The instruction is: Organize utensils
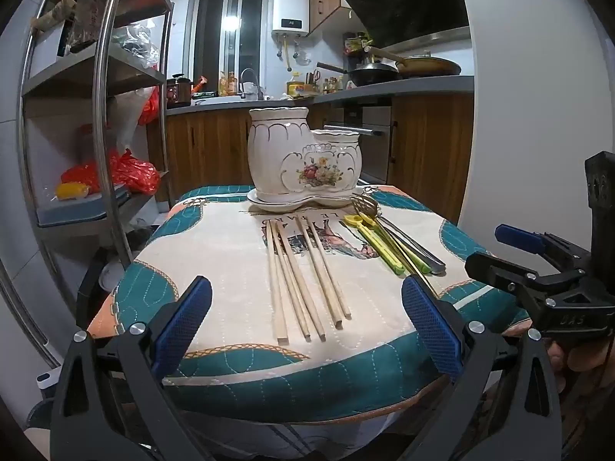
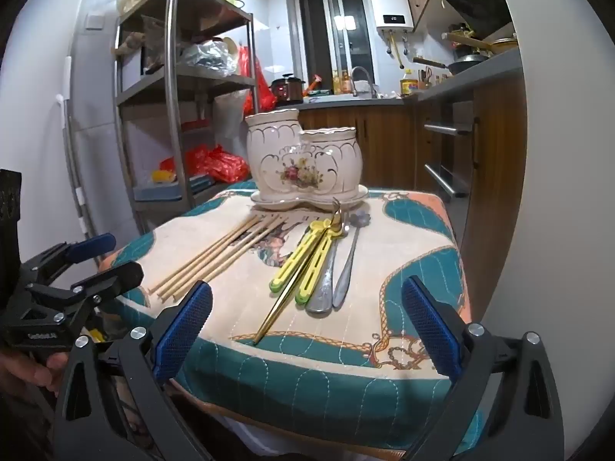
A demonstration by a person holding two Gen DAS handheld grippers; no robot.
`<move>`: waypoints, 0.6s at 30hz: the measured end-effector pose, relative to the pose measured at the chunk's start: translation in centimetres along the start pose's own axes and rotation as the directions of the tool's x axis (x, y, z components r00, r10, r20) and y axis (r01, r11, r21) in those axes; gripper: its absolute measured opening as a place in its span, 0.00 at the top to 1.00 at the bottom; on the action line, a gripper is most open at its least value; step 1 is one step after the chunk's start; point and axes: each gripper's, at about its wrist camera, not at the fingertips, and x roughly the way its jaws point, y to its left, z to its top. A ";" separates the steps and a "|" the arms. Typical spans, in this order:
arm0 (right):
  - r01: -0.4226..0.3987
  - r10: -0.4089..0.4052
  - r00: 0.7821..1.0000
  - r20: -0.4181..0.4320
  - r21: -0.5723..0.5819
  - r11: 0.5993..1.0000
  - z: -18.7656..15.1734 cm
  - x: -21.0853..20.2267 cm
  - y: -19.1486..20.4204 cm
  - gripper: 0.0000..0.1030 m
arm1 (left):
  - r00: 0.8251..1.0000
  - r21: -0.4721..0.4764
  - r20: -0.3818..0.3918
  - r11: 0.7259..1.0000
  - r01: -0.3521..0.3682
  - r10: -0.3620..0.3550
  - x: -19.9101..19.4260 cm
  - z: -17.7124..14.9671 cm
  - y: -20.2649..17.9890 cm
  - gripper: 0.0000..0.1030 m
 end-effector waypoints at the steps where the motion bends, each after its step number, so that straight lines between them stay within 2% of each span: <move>1: 0.001 -0.001 1.000 -0.001 0.001 1.000 0.0 0.0 0.0 0.05 | 1.000 0.000 0.000 1.000 0.003 -0.003 0.0 0.0 0.0 0.05; 8: 0.005 -0.005 1.000 -0.003 -0.008 1.000 0.0 0.1 0.1 0.05 | 1.000 -0.010 0.004 1.000 0.027 -0.027 -0.3 0.0 0.2 0.05; 9: 0.004 -0.004 1.000 -0.002 -0.009 1.000 0.0 0.2 0.1 0.05 | 1.000 -0.002 -0.002 1.000 -0.001 0.001 0.0 0.0 0.0 0.05; 18: 0.000 0.000 1.000 -0.005 -0.015 1.000 0.1 0.0 0.3 0.05 | 1.000 -0.004 0.000 1.000 0.000 0.000 -0.3 -0.2 0.1 0.05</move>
